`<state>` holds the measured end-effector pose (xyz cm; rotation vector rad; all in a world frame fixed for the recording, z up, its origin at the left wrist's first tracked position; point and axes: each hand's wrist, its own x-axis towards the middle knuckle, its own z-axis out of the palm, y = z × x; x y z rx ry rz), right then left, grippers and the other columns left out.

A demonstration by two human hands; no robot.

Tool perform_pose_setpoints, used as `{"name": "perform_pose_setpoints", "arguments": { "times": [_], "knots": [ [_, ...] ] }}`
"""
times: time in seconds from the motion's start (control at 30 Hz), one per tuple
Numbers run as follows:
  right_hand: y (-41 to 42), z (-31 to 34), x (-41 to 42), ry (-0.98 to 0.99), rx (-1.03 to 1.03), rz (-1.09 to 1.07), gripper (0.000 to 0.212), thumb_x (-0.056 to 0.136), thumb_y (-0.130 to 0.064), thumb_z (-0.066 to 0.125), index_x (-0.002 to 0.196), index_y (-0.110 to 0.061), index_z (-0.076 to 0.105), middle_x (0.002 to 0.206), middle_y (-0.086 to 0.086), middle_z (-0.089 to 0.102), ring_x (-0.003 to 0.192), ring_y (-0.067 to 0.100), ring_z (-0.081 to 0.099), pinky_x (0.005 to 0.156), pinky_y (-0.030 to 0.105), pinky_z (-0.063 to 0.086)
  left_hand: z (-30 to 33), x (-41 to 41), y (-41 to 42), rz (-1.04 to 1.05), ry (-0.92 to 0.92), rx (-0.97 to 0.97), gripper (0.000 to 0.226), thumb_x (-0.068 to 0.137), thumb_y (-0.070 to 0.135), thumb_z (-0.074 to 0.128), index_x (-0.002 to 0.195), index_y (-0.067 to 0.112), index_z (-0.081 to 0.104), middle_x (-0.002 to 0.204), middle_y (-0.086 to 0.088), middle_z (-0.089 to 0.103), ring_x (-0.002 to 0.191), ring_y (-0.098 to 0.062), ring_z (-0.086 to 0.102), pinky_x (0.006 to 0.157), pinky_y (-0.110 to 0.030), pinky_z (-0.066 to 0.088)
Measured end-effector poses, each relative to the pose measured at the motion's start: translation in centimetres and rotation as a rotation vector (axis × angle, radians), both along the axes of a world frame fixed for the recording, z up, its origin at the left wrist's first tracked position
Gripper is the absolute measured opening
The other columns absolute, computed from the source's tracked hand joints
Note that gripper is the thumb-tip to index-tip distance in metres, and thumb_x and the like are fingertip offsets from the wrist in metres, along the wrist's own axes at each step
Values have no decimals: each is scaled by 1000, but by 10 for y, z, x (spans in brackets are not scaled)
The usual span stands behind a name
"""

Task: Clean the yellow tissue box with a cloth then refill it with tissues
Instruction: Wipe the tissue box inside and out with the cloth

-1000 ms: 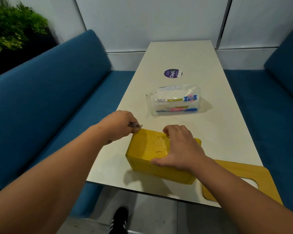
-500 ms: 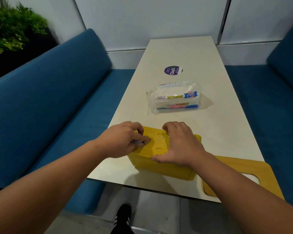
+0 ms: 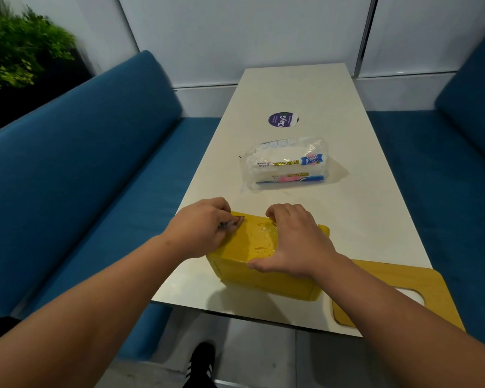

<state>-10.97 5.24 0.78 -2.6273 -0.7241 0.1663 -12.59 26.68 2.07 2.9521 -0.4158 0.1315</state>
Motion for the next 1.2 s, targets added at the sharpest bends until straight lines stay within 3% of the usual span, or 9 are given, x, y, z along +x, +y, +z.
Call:
{"name": "perform_pose_setpoints", "arguments": {
  "times": [0.2, 0.4, 0.53, 0.67, 0.83, 1.0, 1.2],
  "knots": [
    [0, 0, 0, 8, 14, 6, 99, 54, -76, 70, 133, -27, 36, 131, -6, 43, 120, 15, 37, 100, 33, 39, 1, -31, 2, -215, 103, -39, 25, 91, 37, 55, 107, 30, 73, 101, 13, 59, 78, -6, 50, 58, -11, 28],
    [-1, -1, 1, 19, 3, 6, 104, 53, -78, 70, 136, -27, 34, 135, -6, 43, 122, 15, 37, 101, 35, 40, 6, 15, -6, 129, -10, 13, 29, 97, 35, 49, 116, 27, 69, 111, 12, 57, 87, -12, 51, 62, -24, 36],
    [0, -1, 0, 31, 11, -10, 105, 52, -78, 70, 136, -28, 32, 135, -7, 43, 123, 15, 37, 101, 35, 40, 2, 9, -20, 7, 10, 97, 31, 97, 32, 47, 122, 32, 65, 113, 11, 56, 98, -15, 51, 67, -26, 36],
    [-1, 0, 0, 26, 2, 3, 106, 54, -77, 71, 139, -27, 30, 138, -6, 41, 125, 15, 36, 103, 35, 37, 0, 5, 5, 164, 1, 4, 30, 98, 39, 48, 115, 25, 69, 109, 11, 56, 86, -12, 51, 65, -26, 40],
    [-2, 2, 1, 31, 13, 8, 106, 54, -78, 71, 139, -28, 31, 139, -6, 40, 127, 16, 35, 105, 35, 35, -5, -3, 1, 244, -38, 0, 33, 98, 39, 46, 118, 23, 67, 113, 9, 57, 91, -15, 53, 68, -28, 45],
    [-16, 11, -2, 55, 165, -4, 107, 52, -75, 74, 140, -31, 33, 143, -9, 35, 133, 14, 27, 112, 36, 25, 0, -4, -1, 265, -12, 5, 34, 99, 41, 43, 123, 28, 64, 115, 11, 55, 95, -14, 53, 71, -29, 48],
    [-75, -10, -11, 189, 187, -39, 122, 49, -68, 81, 147, -39, 15, 153, -13, 18, 139, 11, 18, 115, 38, 26, 10, -32, -24, 246, -53, -115, 30, 97, 40, 46, 117, 30, 68, 106, 13, 54, 90, -13, 53, 71, -30, 48]
  ]
}}
